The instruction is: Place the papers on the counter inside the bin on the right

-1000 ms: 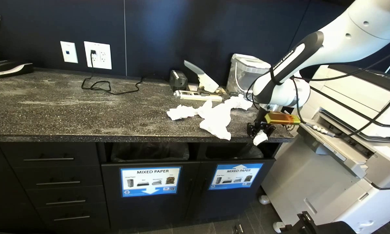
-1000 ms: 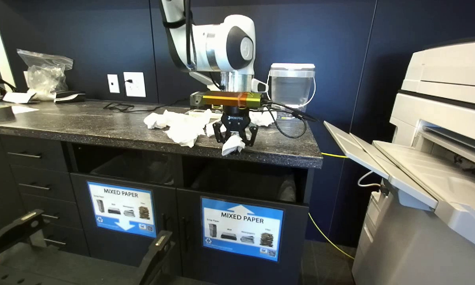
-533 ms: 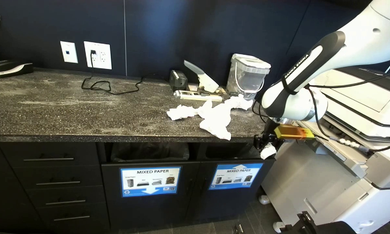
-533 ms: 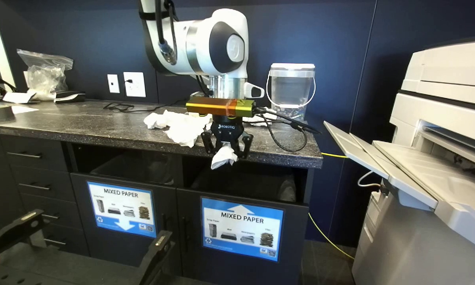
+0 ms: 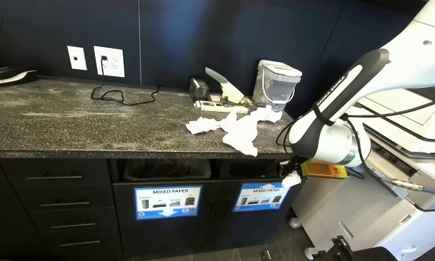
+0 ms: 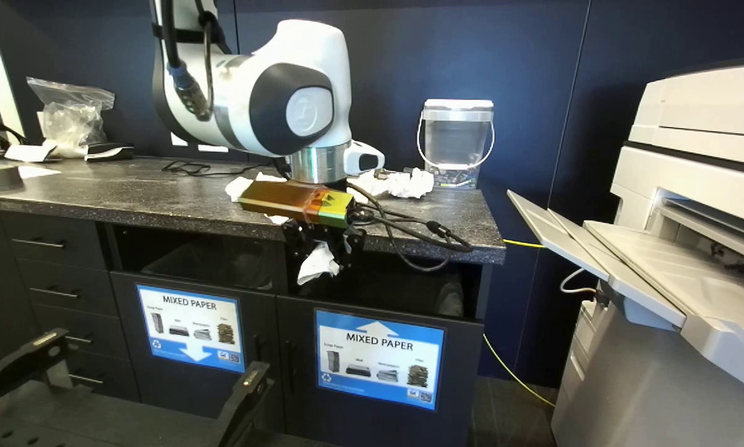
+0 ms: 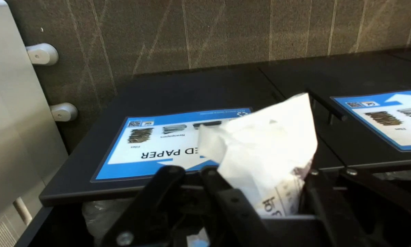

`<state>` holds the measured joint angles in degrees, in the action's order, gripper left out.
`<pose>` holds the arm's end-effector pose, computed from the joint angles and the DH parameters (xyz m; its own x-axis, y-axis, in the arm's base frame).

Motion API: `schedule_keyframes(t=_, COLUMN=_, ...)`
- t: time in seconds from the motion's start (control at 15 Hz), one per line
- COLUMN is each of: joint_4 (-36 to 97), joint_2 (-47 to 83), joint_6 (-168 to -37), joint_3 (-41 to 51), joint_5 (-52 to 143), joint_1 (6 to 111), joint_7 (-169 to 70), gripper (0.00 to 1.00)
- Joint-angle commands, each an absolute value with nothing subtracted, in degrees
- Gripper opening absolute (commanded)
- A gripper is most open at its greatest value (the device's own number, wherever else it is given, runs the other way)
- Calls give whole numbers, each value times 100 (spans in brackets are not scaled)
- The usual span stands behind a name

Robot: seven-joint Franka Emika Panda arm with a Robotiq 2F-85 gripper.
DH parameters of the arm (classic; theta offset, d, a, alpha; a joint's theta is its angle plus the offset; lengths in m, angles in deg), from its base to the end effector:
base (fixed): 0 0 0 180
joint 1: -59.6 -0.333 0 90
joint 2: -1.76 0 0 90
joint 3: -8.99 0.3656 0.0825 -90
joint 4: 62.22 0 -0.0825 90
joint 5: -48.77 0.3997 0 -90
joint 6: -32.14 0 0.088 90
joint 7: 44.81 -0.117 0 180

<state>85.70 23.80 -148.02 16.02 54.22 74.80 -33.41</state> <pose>0.4665 -0.0718 0.1631 0.9816 -0.0534 0.1832 -0.0493 -0.9984 -0.0268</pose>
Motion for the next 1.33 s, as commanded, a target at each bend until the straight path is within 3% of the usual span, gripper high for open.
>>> schedule_keyframes(t=0.0, joint_4=8571, joint_2=2974, joint_6=-15940, joint_3=2033, joint_5=5127, joint_1=7832, joint_7=-3440, gripper=15)
schedule_keyframes(t=0.67, joint_4=7300, joint_2=5203, joint_6=-17993, joint_3=1261, joint_5=4354, joint_1=7328, joint_7=-4036, gripper=14)
schedule_keyframes(t=1.27, joint_4=5989, joint_2=6405, joint_6=-19555, joint_3=1149, joint_5=4332, joint_1=7362, joint_7=-4644, gripper=14)
